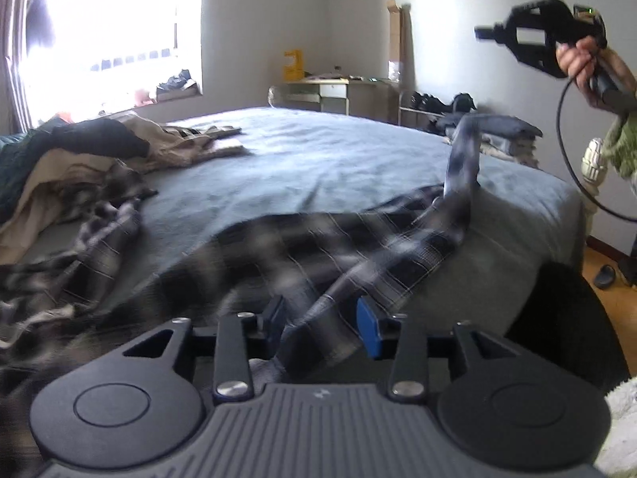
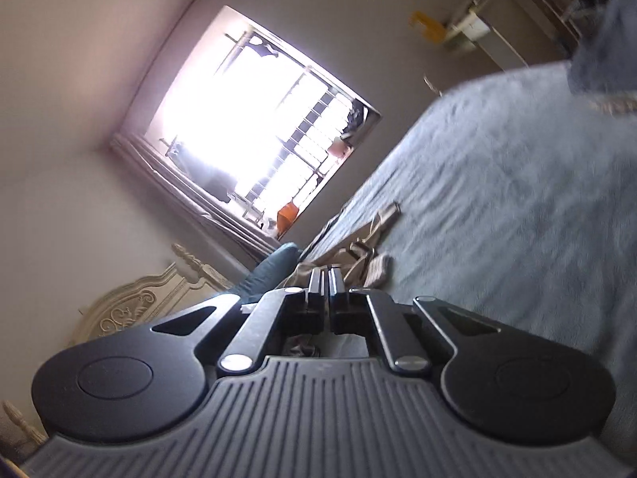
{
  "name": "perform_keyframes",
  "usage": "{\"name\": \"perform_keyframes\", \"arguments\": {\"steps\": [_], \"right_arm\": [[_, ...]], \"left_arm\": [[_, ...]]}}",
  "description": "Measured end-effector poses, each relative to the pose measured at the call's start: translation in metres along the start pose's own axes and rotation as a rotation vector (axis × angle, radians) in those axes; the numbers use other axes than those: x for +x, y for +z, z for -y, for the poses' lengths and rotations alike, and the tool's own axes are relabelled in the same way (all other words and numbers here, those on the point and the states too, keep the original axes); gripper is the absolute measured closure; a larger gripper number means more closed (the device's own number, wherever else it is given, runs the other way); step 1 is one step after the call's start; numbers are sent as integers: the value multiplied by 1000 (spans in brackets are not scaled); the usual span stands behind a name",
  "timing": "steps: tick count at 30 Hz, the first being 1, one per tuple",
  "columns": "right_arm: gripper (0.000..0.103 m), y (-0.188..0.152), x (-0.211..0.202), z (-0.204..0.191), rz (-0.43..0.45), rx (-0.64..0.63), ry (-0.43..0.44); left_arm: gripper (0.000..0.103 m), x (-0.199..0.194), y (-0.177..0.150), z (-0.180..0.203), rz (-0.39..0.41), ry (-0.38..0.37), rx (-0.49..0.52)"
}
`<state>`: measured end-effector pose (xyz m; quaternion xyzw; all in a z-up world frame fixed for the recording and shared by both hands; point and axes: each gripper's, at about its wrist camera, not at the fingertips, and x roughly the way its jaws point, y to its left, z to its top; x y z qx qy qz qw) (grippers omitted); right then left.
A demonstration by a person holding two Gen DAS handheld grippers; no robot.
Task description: Fold clothes
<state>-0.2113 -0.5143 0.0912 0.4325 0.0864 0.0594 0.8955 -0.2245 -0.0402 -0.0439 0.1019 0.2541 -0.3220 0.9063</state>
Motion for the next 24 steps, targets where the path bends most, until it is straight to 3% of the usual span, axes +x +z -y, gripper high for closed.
{"name": "perform_keyframes", "arguments": {"steps": [4,10,11,14,18,19,20,21,22,24], "right_arm": [[102,-20,-32,41,16,13,-85],[95,-69,-25,123,-128,101,-336],[88,-75,-22,130,-152,114,-364],[63,-84,-1,148,-220,173,-389],[59,-85,28,163,-259,221,-357],[59,-85,36,167,-269,233,-348],[67,-86,45,170,-283,221,-342],[79,-87,45,165,-288,210,-338],[101,-87,42,157,-285,204,-332],[102,-87,28,142,-256,184,-274]], "left_arm": [[59,10,-6,5,-25,-17,-13],[53,16,-3,7,-31,-4,3],[52,17,-2,7,-29,0,4],[48,19,1,9,-26,17,8],[46,20,1,14,-32,39,38],[46,20,0,14,-32,41,41],[46,21,0,14,-31,47,40],[46,23,0,12,-31,54,32],[46,25,0,10,-33,59,16],[48,26,1,5,-30,59,-30]]}}
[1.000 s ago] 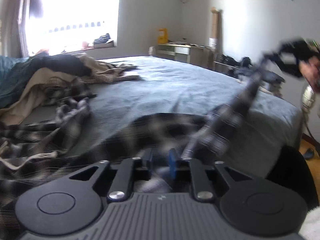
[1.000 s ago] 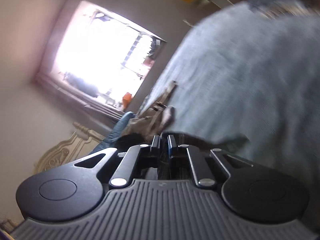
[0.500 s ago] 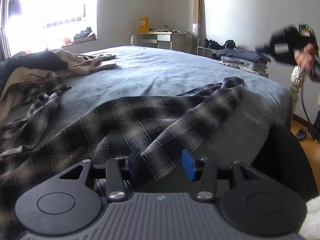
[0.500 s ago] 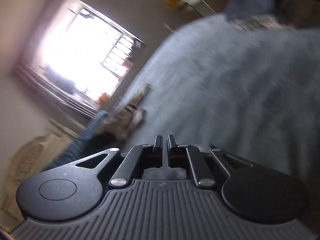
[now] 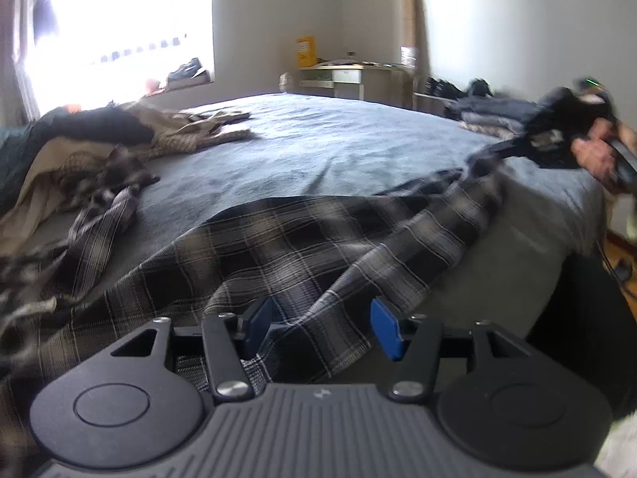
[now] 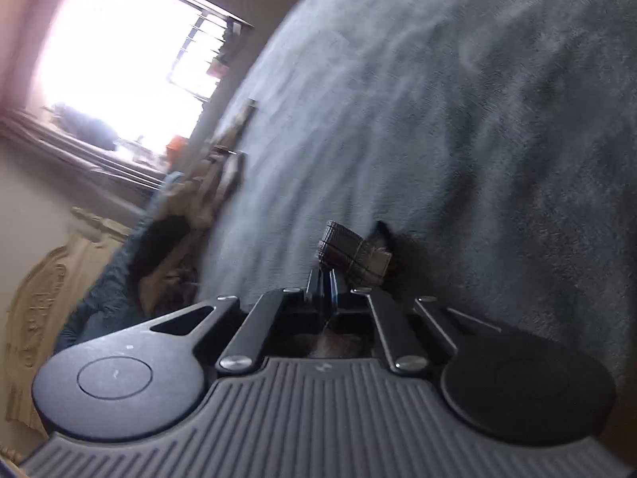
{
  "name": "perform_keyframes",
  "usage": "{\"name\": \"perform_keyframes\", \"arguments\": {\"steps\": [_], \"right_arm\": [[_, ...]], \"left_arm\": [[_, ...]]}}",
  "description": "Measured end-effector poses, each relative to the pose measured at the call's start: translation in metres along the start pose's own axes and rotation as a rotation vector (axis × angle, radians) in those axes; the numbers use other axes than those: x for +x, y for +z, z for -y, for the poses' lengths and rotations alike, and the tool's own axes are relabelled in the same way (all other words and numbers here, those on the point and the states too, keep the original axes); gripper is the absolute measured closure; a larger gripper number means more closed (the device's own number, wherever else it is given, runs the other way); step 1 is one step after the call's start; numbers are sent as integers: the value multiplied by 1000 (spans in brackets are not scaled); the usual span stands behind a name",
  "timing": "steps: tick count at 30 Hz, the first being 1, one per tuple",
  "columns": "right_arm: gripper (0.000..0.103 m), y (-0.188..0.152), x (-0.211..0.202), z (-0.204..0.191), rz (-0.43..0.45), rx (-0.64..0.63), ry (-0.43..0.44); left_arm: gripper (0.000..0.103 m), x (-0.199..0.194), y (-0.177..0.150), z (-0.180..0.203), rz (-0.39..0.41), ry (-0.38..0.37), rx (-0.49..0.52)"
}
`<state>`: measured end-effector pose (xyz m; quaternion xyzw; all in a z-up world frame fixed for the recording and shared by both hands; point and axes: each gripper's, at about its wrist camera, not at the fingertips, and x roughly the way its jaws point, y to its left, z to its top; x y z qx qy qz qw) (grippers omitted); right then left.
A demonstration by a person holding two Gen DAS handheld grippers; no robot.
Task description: Fold clothes
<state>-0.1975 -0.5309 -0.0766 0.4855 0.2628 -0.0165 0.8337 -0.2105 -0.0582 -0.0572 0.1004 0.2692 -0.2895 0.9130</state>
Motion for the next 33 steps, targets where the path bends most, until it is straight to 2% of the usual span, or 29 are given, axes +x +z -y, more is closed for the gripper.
{"name": "perform_keyframes", "arguments": {"steps": [2,5,8,13,15,17,19,21,22,23,25,27,29,31,33], "right_arm": [[103,-10,-28,-9,52,-32,57],[103,-30,-73,-9,137,-57,106],[103,-58,-103,18,206,-10,41],[103,-78,-112,72,212,152,-135],[100,-74,-115,69,219,143,-122],[99,-62,-111,48,221,78,-104],[97,-44,-95,17,190,-48,-104],[77,-26,-69,-2,139,-139,-86],[58,-16,-55,-10,112,-175,-78],[54,-7,-42,-13,86,-206,-83],[53,10,-4,-21,5,-286,-117],[51,26,30,-19,-63,-342,-189],[49,38,56,-14,-124,-346,-237],[48,41,64,-17,-155,-359,-206],[74,36,68,-26,-210,-398,-157]], "left_arm": [[48,-2,1,-4,12,-11,-27],[48,-5,-1,-4,21,-28,-14],[48,-3,-4,-5,10,-44,-9],[48,2,-8,-5,-18,-76,-7],[48,3,-8,-5,-24,-80,-6],[48,2,-8,-5,-22,-84,-9],[48,0,-8,-6,-17,-82,-19],[48,0,-8,-5,-16,-83,-33],[48,0,-9,-5,-18,-81,-39],[48,0,-9,-4,-20,-78,-46],[48,0,-9,-3,-25,-76,-52],[48,-1,-9,-1,-27,-72,-48],[48,-1,-8,1,-26,-70,-42],[48,0,-7,2,-24,-66,-34],[47,2,-6,3,-19,-62,-28]]}}
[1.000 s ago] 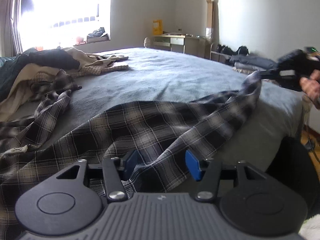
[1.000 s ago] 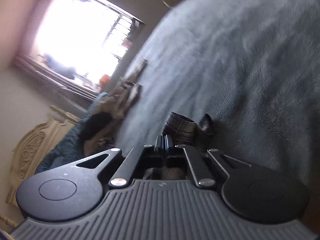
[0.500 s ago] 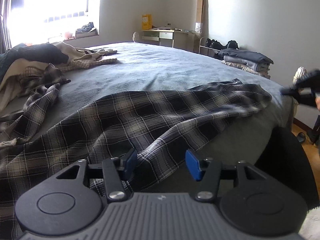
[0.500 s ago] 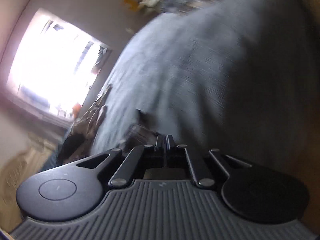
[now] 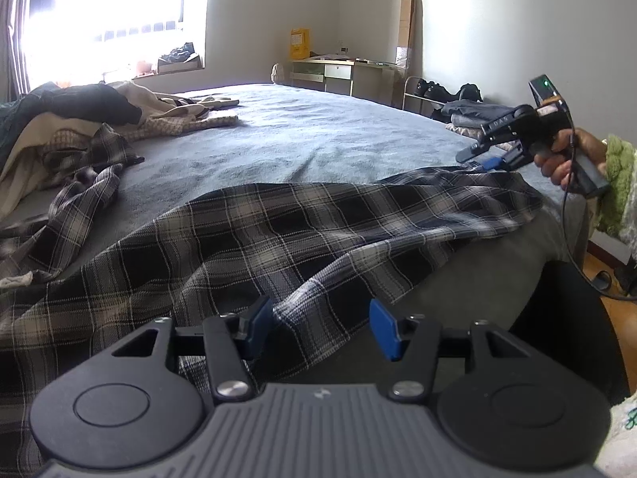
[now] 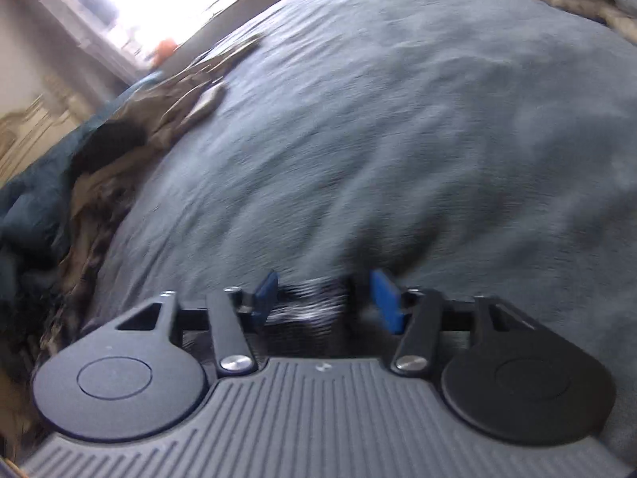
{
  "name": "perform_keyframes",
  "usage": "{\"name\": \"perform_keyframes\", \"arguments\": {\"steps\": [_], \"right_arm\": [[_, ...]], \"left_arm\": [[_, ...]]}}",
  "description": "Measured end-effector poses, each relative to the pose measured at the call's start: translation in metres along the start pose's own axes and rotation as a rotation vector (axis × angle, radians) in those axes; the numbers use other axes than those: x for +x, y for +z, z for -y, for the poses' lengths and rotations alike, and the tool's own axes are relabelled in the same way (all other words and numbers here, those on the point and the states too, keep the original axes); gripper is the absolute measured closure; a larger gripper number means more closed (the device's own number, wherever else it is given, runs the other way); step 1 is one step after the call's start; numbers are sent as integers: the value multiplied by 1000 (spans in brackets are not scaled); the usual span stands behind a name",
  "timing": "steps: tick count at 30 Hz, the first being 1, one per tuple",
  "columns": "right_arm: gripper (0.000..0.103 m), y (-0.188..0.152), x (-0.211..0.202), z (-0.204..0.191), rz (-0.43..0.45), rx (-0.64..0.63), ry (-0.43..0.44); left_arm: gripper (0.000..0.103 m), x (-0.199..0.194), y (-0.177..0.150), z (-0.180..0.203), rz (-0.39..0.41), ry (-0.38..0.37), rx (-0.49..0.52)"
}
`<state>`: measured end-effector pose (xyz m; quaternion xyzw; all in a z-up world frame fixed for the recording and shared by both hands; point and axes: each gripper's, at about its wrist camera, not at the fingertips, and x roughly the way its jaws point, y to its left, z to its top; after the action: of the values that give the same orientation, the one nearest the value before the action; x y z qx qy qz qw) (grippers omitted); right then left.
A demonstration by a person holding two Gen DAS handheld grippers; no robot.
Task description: Fold clothes
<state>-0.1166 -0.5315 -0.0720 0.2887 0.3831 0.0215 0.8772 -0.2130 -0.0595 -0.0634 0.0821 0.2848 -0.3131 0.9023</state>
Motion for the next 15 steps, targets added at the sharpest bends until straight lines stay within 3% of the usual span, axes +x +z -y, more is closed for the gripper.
{"name": "perform_keyframes", "arguments": {"steps": [1,2,5,8,11,15], "right_arm": [[96,-2,1,-5,-20,-24,16],[99,-4,2,-10,-40,-49,30],[101,0,-9,-38,62,-208,-43],[101,22,-33,-50,232,-234,-48],[101,37,-45,-51,334,-260,-75],[101,52,-36,-44,356,-267,-105]], "left_arm": [[47,1,0,0,3,0,0],[47,3,1,-1,5,-3,-3],[47,9,3,-4,11,-7,-32],[47,13,6,-8,10,-16,-54],[47,16,10,-9,5,-17,-50],[47,21,11,-10,-5,-18,-50]]}}
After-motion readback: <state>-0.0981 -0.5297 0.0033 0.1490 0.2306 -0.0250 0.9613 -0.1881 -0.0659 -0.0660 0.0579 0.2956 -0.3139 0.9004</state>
